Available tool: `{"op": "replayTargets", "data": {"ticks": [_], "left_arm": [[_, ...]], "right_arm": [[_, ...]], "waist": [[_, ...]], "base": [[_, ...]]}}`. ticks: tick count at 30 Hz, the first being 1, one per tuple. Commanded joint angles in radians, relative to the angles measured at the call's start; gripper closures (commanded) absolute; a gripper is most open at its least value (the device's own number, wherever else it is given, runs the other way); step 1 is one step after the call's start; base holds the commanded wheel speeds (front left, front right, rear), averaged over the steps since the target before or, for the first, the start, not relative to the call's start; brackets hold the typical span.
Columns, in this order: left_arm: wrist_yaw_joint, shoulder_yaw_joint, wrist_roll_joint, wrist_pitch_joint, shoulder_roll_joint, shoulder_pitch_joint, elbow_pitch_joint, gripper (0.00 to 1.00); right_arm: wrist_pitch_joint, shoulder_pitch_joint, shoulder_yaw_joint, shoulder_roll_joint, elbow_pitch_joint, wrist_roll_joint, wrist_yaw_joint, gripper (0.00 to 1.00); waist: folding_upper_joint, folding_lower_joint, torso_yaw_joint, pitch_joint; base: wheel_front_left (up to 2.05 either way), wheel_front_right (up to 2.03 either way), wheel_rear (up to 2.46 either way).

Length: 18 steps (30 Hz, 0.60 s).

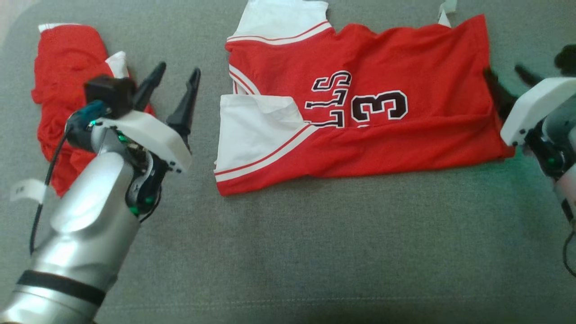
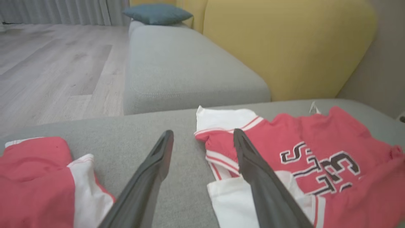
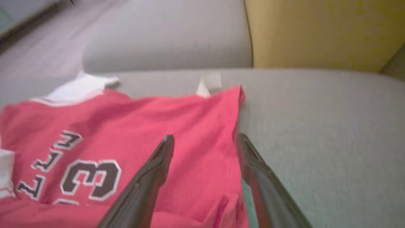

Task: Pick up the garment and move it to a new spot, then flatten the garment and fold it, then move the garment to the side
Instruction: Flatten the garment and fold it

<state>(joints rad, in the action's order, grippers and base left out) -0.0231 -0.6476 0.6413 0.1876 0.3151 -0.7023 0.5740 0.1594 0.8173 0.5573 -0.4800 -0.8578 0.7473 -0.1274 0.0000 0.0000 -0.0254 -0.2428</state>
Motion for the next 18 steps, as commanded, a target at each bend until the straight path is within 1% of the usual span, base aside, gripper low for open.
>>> {"op": "replayTargets", "data": {"ticks": [1, 4, 5, 7, 10, 11, 12, 13, 15, 18], "left_arm": [[0.033, 0.088, 0.025, 0.053, -0.005, -0.018, -0.031, 0.00], [0.067, 0.147, 0.031, 0.072, -0.044, 0.040, -0.077, 0.00], [0.079, 0.179, 0.027, 0.073, -0.061, 0.065, -0.111, 0.00], [0.099, 0.241, -0.006, 0.073, -0.093, 0.128, -0.186, 0.00], [0.105, 0.305, -0.053, 0.074, -0.149, 0.238, -0.258, 0.00], [0.104, 0.322, -0.068, 0.074, -0.166, 0.271, -0.274, 0.00], [0.104, 0.336, -0.091, 0.074, -0.178, 0.300, -0.289, 0.00], [0.104, 0.336, -0.091, 0.074, -0.178, 0.300, -0.289, 0.00], [0.104, 0.364, -0.136, 0.074, -0.202, 0.355, -0.314, 0.00], [0.094, 0.399, -0.164, 0.074, -0.236, 0.430, -0.329, 0.00]], "right_arm": [[-0.142, -0.019, -0.015, 0.009, 0.057, -0.019, -0.003, 0.00], [-0.300, -0.074, -0.034, 0.025, 0.086, -0.058, -0.003, 0.00], [-0.347, -0.094, -0.048, 0.034, 0.091, -0.072, -0.003, 0.00], [-0.398, -0.137, -0.087, 0.055, 0.106, -0.104, -0.003, 0.00], [-0.419, -0.214, -0.161, 0.089, 0.162, -0.187, -0.003, 0.00], [-0.420, -0.242, -0.209, 0.105, 0.202, -0.216, -0.003, 0.00], [-0.420, -0.275, -0.259, 0.121, 0.247, -0.253, -0.003, 0.00], [-0.420, -0.275, -0.259, 0.121, 0.247, -0.253, -0.003, 0.00], [-0.421, -0.355, -0.334, 0.161, 0.340, -0.336, -0.003, 0.00], [-0.421, -0.472, -0.436, 0.236, 0.460, -0.435, -0.003, 0.00]], "waist": [[0.0000, 0.0000, 0.004, 0.021], [0.0000, 0.0000, 0.007, 0.045], [0.0000, 0.0000, 0.008, 0.054], [0.0000, 0.0000, 0.008, 0.069], [0.0000, 0.0000, 0.010, 0.090], [0.0000, 0.0000, 0.011, 0.095], [0.0000, 0.0000, 0.013, 0.100], [0.0000, 0.0000, 0.013, 0.100], [0.0000, 0.0000, 0.015, 0.110], [0.0000, 0.0000, 0.019, 0.130]], "base": [[0.00, 0.00, 0.00], [0.00, 0.00, 0.00], [0.00, 0.00, 0.00], [0.00, 0.00, 0.00], [0.00, 0.00, 0.00], [0.00, 0.00, 0.00], [0.00, 0.00, 0.00], [0.00, 0.00, 0.00], [0.00, 0.00, 0.00], [0.00, 0.00, 0.00]]}}
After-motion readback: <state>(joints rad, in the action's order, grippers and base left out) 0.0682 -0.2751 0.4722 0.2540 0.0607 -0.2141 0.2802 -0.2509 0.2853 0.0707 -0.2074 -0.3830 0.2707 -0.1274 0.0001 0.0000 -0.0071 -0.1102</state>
